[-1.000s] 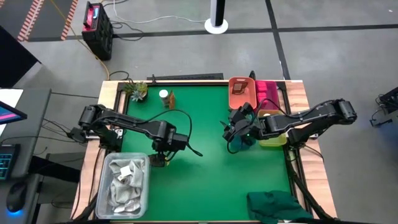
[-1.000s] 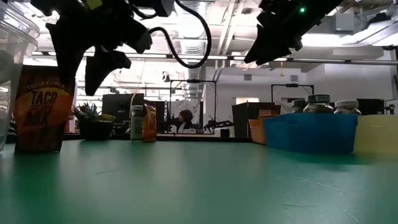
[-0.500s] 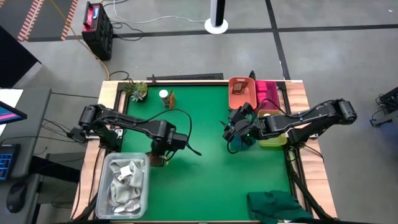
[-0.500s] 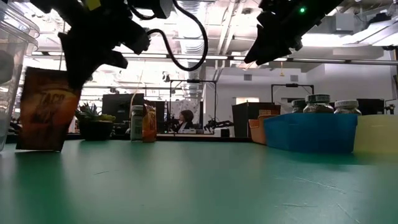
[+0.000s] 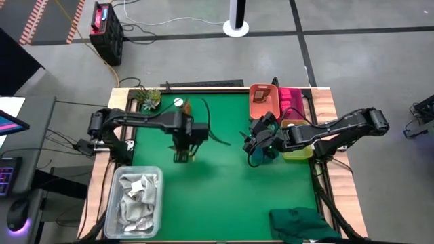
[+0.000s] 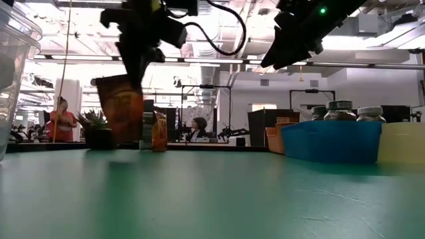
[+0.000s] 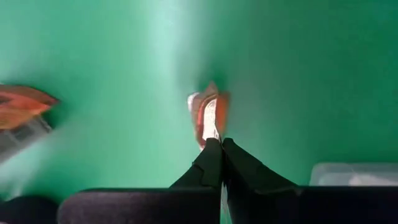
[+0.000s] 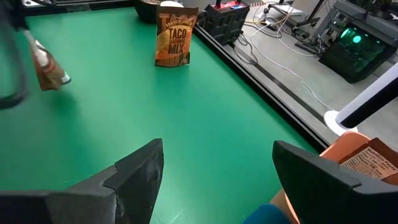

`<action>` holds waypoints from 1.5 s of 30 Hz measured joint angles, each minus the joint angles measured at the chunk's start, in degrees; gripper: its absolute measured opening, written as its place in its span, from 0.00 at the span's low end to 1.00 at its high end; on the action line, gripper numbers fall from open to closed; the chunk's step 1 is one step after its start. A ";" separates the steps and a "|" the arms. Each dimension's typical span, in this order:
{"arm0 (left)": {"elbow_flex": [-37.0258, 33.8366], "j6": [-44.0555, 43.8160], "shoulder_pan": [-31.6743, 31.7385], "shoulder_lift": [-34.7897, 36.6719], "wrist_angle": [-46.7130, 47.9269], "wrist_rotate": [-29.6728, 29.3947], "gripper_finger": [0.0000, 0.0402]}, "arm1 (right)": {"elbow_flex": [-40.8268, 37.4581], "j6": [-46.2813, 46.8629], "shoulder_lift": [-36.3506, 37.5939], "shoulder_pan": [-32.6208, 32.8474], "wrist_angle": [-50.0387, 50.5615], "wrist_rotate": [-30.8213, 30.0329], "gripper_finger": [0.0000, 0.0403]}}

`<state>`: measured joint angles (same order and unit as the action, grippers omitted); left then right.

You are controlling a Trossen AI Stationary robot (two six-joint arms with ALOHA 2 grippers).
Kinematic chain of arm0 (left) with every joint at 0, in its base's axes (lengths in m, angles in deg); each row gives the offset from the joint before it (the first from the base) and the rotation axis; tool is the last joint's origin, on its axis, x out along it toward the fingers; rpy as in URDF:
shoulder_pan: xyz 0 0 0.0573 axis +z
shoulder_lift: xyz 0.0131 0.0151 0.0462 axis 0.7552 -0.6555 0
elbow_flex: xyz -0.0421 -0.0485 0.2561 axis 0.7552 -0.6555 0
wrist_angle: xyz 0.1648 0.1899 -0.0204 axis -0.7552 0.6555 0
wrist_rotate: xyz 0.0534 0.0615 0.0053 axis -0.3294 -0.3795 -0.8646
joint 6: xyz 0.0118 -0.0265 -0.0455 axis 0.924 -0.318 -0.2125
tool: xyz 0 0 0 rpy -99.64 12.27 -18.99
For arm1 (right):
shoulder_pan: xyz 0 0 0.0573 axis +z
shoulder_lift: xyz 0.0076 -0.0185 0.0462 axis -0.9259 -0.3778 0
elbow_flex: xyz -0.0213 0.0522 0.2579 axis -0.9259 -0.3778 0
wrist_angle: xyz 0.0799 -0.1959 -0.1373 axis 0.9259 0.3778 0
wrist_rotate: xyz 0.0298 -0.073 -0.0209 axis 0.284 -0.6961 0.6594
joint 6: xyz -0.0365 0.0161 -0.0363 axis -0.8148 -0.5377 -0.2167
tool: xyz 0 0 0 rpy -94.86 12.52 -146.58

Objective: Sort spices by type
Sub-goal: Put the bottom brown seasoning pack into the orange bin

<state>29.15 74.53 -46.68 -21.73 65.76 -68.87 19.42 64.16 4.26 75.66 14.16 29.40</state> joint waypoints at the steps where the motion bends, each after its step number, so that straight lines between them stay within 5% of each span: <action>1: 0.66 0.57 1.06 -0.61 -0.48 -0.02 0.00 | 0.00 0.11 0.00 0.00 0.02 0.05 0.82; 20: 28.56 15.43 11.73 -20.92 4.55 0.68 0.00 | 0.00 -2.55 13.53 4.20 7.87 -7.33 0.82; 23: 31.23 14.37 13.32 -22.27 3.13 4.37 0.00 | 0.00 -3.34 13.70 4.90 9.10 -7.26 0.82; 45: 28.33 13.59 9.29 -23.42 1.99 3.67 0.00 | 0.00 -3.18 13.88 4.87 13.42 -7.09 0.82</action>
<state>57.47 88.11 -37.39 -45.15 67.74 -65.20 19.42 60.98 18.14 80.54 27.58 22.31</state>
